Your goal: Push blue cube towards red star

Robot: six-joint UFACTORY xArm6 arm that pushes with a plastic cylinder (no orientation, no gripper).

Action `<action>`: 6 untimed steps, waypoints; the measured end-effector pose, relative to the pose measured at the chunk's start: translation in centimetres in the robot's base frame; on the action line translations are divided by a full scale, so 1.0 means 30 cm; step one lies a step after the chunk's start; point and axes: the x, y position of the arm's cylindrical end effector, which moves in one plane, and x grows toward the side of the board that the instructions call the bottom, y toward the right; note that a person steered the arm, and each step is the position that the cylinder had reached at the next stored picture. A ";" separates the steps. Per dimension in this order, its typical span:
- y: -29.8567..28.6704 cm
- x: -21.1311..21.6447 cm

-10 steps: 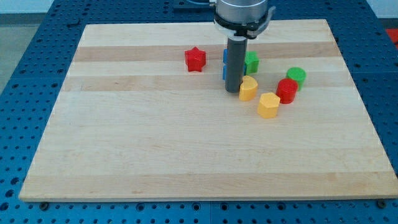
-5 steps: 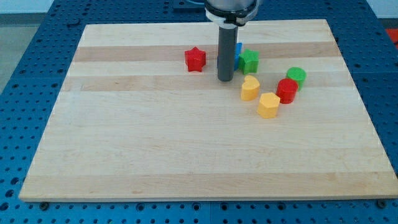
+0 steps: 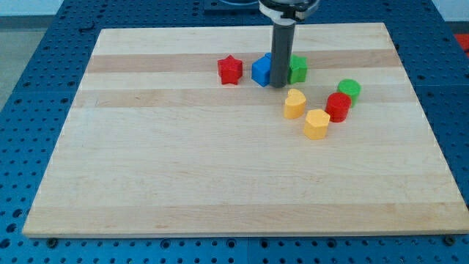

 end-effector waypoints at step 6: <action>-0.328 0.008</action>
